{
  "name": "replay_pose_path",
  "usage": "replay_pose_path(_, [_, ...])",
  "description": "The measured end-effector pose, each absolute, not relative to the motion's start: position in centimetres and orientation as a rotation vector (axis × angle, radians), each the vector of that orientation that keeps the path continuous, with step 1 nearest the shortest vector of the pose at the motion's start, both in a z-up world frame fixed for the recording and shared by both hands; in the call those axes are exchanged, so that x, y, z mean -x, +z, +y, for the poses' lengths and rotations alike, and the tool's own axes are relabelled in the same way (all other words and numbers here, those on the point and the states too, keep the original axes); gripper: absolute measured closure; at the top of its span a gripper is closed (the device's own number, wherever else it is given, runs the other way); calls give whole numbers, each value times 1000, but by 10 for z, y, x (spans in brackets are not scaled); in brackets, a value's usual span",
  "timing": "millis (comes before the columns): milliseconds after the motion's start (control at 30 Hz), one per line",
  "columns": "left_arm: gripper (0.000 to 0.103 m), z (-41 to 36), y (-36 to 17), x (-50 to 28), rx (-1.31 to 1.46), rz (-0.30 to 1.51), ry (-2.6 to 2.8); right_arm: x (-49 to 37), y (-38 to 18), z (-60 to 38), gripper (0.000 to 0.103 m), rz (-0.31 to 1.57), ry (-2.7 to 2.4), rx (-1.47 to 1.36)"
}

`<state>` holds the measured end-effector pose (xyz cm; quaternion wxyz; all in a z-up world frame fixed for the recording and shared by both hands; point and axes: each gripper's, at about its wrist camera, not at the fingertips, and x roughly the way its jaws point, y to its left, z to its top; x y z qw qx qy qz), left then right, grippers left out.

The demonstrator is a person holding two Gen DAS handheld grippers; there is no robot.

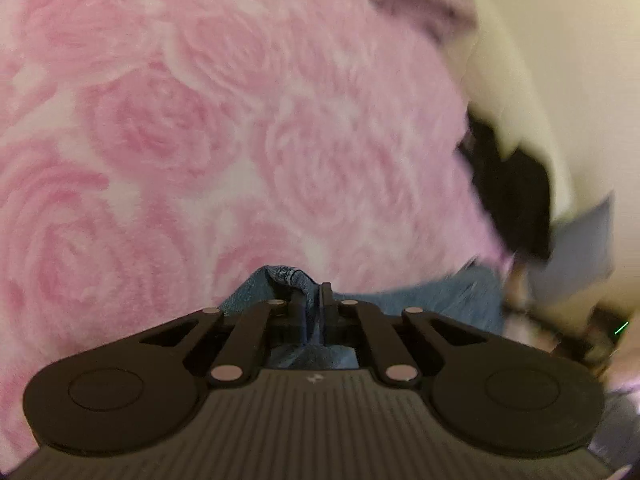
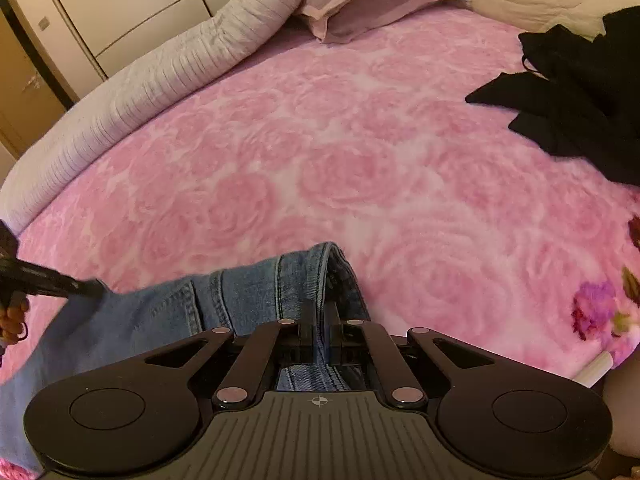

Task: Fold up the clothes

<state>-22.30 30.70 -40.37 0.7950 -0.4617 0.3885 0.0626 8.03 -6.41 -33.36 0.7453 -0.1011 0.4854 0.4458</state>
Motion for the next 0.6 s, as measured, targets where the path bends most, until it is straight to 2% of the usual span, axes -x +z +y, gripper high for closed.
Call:
replay_pose_path(167, [99,291,-421,209,777,831,176,-80,-364,-46,102,1059,924,297])
replay_pose_path(300, [97,277,-401,212,612,824,192,-79,-366,-32,101,1075,871,345])
replay_pose_path(333, [97,272,-393,216,568,817,206,-79,-360,-35,98,1065,857,336])
replay_pose_path(367, [91,267,-382,224,504,811,273,-79,-353,-38,96,1052,844,325])
replay_pose_path(433, [86,268,-365,246,444,786,444,-77,-335,-53,82,1017,798,291])
replay_pose_path(533, [86,270,-349,296,566,719,554,-67,-316,-78,68,985,772,250])
replay_pose_path(600, [86,257,-344,327,637,705,577,-59,-316,-94,66,1016,755,244])
